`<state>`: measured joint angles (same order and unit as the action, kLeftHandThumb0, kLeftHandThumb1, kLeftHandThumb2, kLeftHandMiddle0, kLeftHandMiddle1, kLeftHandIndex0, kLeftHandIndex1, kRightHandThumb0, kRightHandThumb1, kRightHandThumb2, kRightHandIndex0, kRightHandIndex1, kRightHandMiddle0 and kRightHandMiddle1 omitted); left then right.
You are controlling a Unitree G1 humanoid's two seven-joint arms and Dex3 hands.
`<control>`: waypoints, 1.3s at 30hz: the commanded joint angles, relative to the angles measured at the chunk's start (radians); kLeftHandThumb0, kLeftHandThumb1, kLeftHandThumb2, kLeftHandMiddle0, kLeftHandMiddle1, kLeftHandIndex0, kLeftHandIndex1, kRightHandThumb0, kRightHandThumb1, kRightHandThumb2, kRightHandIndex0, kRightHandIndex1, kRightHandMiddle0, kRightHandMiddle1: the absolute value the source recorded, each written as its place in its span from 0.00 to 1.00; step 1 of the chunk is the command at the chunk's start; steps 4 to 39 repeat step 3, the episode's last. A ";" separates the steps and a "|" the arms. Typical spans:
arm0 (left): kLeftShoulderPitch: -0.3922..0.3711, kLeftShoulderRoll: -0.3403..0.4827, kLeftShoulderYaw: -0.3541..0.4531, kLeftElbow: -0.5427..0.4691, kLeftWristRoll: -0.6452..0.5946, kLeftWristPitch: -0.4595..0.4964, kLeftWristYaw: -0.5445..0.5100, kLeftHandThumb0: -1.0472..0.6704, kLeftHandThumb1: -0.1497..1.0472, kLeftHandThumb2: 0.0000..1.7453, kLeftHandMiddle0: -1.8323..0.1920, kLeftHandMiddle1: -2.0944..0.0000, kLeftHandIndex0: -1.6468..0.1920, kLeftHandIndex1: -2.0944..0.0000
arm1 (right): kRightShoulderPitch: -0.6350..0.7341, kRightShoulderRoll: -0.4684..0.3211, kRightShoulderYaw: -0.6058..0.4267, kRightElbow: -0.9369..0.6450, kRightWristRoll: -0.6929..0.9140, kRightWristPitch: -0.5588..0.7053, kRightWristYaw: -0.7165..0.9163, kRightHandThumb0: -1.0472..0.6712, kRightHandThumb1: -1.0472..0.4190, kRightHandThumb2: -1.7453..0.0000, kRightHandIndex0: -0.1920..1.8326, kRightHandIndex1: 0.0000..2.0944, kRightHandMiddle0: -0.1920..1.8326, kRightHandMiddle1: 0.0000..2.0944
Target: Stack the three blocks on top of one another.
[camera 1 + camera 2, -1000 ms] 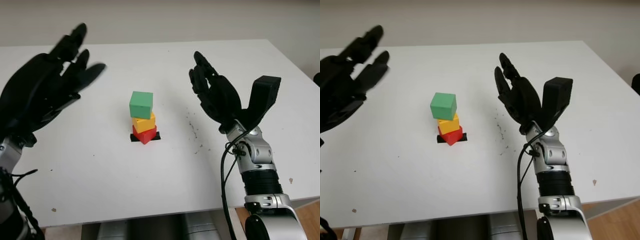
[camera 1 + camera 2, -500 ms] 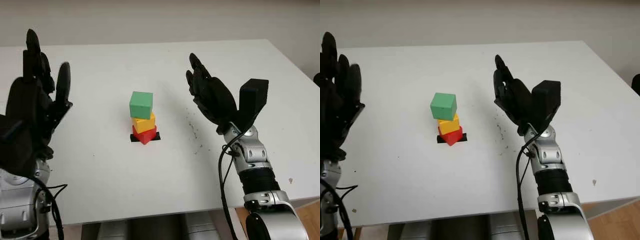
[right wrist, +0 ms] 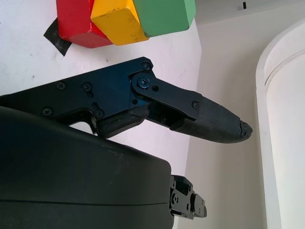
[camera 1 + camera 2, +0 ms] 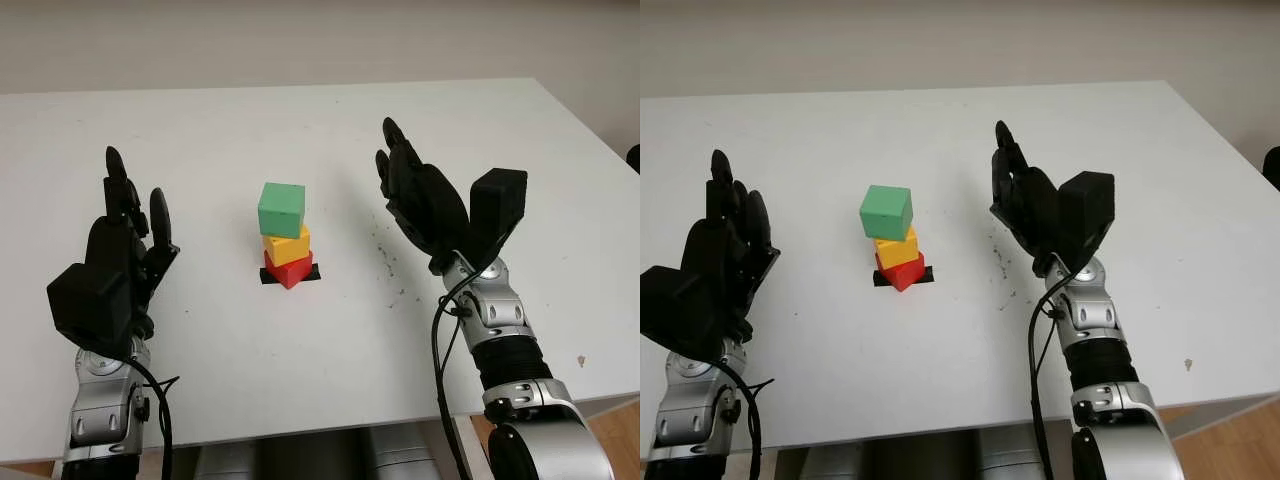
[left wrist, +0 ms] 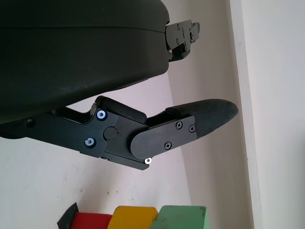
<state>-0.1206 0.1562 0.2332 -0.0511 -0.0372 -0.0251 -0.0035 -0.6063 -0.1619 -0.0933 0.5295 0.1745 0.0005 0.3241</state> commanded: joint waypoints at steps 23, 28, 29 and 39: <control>0.021 -0.015 -0.010 -0.015 -0.005 -0.019 0.008 0.18 1.00 0.42 1.00 1.00 1.00 1.00 | -0.003 0.004 -0.007 -0.008 0.005 -0.011 0.001 0.10 0.00 0.53 0.00 0.00 0.00 0.00; 0.021 -0.015 -0.010 -0.015 -0.005 -0.019 0.008 0.18 1.00 0.42 1.00 1.00 1.00 1.00 | -0.003 0.004 -0.007 -0.008 0.005 -0.011 0.001 0.10 0.00 0.53 0.00 0.00 0.00 0.00; 0.021 -0.015 -0.010 -0.015 -0.005 -0.019 0.008 0.18 1.00 0.42 1.00 1.00 1.00 1.00 | -0.003 0.004 -0.007 -0.008 0.005 -0.011 0.001 0.10 0.00 0.53 0.00 0.00 0.00 0.00; 0.021 -0.015 -0.010 -0.015 -0.005 -0.019 0.008 0.18 1.00 0.42 1.00 1.00 1.00 1.00 | -0.003 0.004 -0.007 -0.008 0.005 -0.011 0.001 0.10 0.00 0.53 0.00 0.00 0.00 0.00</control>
